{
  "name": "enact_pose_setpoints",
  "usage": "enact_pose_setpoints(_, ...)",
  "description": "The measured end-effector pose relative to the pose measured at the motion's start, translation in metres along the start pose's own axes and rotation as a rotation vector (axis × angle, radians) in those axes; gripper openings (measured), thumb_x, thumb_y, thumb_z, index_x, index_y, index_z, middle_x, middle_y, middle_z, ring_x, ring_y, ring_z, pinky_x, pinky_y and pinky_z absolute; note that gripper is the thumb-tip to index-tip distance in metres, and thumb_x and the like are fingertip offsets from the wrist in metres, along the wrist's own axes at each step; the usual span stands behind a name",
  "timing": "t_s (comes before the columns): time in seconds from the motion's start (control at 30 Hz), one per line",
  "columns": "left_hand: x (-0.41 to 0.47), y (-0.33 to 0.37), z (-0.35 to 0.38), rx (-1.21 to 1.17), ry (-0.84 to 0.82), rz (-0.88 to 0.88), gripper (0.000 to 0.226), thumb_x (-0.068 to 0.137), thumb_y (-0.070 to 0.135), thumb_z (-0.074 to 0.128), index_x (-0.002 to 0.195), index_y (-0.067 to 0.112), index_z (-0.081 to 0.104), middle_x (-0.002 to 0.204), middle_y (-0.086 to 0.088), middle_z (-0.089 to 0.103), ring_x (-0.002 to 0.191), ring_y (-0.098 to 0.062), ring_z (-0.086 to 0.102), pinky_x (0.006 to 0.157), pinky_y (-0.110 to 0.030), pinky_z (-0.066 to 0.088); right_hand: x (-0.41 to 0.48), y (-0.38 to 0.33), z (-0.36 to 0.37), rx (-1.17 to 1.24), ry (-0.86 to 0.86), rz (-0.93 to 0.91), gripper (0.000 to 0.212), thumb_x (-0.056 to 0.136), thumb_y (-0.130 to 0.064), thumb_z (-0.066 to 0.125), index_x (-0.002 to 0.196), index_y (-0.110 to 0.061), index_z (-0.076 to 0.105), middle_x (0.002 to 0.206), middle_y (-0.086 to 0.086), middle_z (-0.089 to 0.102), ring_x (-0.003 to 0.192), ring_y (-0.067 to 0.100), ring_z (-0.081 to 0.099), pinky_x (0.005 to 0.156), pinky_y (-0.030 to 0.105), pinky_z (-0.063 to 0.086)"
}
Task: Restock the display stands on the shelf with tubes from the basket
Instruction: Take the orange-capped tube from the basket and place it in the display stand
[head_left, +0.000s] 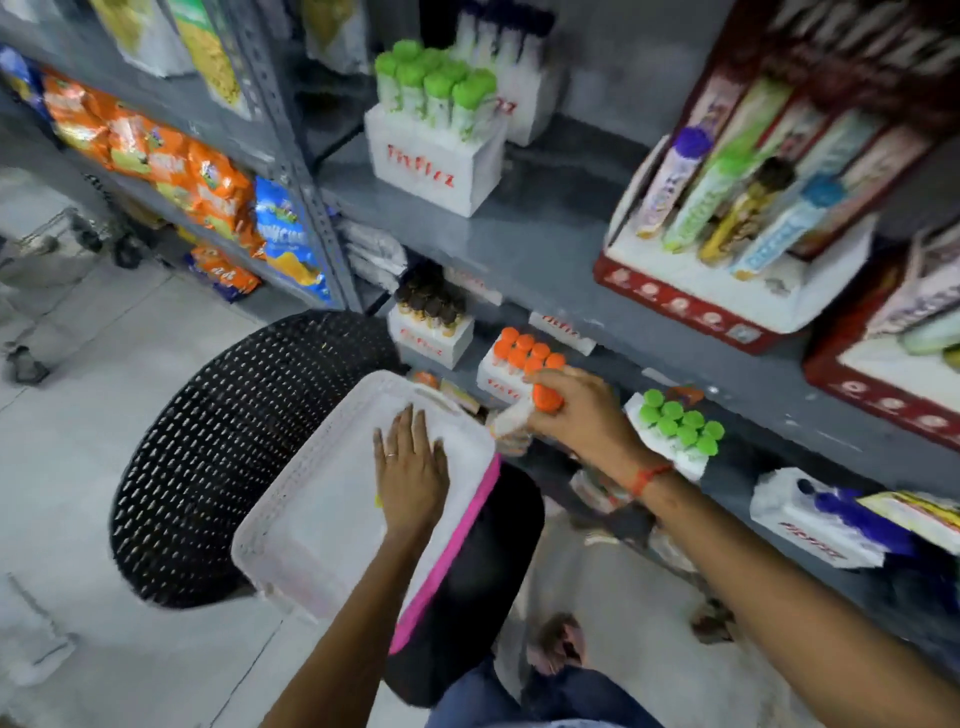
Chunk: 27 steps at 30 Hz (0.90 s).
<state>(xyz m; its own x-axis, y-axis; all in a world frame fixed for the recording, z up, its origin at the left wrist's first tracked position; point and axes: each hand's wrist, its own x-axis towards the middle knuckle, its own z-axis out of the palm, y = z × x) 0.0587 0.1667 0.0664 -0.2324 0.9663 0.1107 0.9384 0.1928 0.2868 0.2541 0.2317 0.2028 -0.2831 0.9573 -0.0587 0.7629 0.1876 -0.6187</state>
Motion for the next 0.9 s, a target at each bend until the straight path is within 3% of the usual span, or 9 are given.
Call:
enact_pose_setpoints(0.07, 0.028, 0.042, -0.007, -0.053, 0.039, 0.108, 0.050, 0.092, 0.027, 0.034, 0.134, -0.001, 0.042, 0.138, -0.020, 0.047, 0.128, -0.031, 0.044, 0.112, -0.049, 0.022, -0.007, 0.004, -0.050, -0.008, 0.111, 0.023, 0.044, 0.070, -0.013, 0.075, 0.113, -0.018, 0.068, 0.113, 0.010, 0.072, 0.107, 0.028, 0.065, 0.095, 0.040, 0.050)
enact_pose_setpoints(0.2, 0.074, 0.123, -0.019, -0.145, 0.104, 0.274, 0.055, 0.092, 0.029, 0.037, 0.135, -0.006, 0.037, 0.141, -0.024, 0.043, 0.130, -0.036, 0.041, 0.110, -0.051, 0.024, -0.020, 0.010, -0.144, -0.066, 0.338, 0.084, 0.037, 0.069, -0.014, 0.076, 0.105, -0.016, 0.070, 0.101, 0.016, 0.074, 0.096, 0.036, 0.067, 0.088, 0.047, 0.053)
enact_pose_setpoints(0.33, 0.098, 0.186, -0.019, -0.198, 0.035, 0.311, 0.066, 0.096, 0.036, 0.040, 0.142, -0.006, 0.019, 0.151, -0.024, 0.023, 0.140, -0.033, 0.022, 0.116, -0.044, 0.010, -0.025, 0.023, -0.214, -0.133, 0.536, 0.079, 0.028, 0.069, -0.009, 0.074, 0.096, -0.007, 0.072, 0.096, 0.020, 0.071, 0.089, 0.036, 0.067, 0.082, 0.047, 0.054)
enact_pose_setpoints(0.43, 0.104, 0.211, -0.014, -0.190, -0.034, 0.286, 0.073, 0.096, 0.046, 0.029, 0.143, -0.007, 0.012, 0.153, -0.026, 0.013, 0.142, -0.035, 0.012, 0.116, -0.043, 0.004, -0.017, 0.036, -0.246, -0.240, 0.627, 0.121, 0.022, 0.069, -0.013, 0.071, 0.090, -0.008, 0.073, 0.087, 0.017, 0.072, 0.082, 0.033, 0.066, 0.075, 0.042, 0.053)
enact_pose_setpoints(0.6, 0.104, 0.218, -0.013, -0.171, -0.045, 0.282, 0.082, 0.091, 0.056, 0.011, 0.143, -0.007, 0.010, 0.152, -0.028, 0.012, 0.142, -0.037, 0.009, 0.116, -0.041, -0.003, 0.004, 0.057, -0.267, -0.337, 0.552, 0.200, 0.015, 0.076, -0.018, 0.064, 0.087, -0.010, 0.071, 0.085, 0.014, 0.070, 0.085, 0.035, 0.063, 0.071, 0.037, 0.051)
enact_pose_setpoints(0.77, 0.104, 0.217, -0.016, -0.106, -0.049, 0.278, 0.086, 0.087, 0.060, 0.000, 0.145, -0.004, 0.006, 0.154, -0.024, 0.009, 0.143, -0.034, 0.007, 0.116, -0.039, -0.006, 0.015, 0.067, -0.272, -0.363, 0.526, 0.226, 0.031, 0.082, -0.025, 0.067, 0.111, -0.014, 0.069, 0.105, 0.015, 0.071, 0.107, 0.035, 0.054, 0.090, 0.042, 0.049)
enact_pose_setpoints(0.9, 0.104, 0.216, -0.014, -0.080, -0.062, 0.270, 0.090, 0.083, 0.063, -0.011, 0.145, -0.001, -0.002, 0.156, -0.021, 0.001, 0.144, -0.030, -0.002, 0.115, -0.038, -0.010, 0.026, 0.069, -0.277, -0.346, 0.485, 0.235, 0.027, 0.083, -0.031, 0.068, 0.107, -0.019, 0.070, 0.102, 0.019, 0.064, 0.103, 0.035, 0.054, 0.088, 0.039, 0.046)
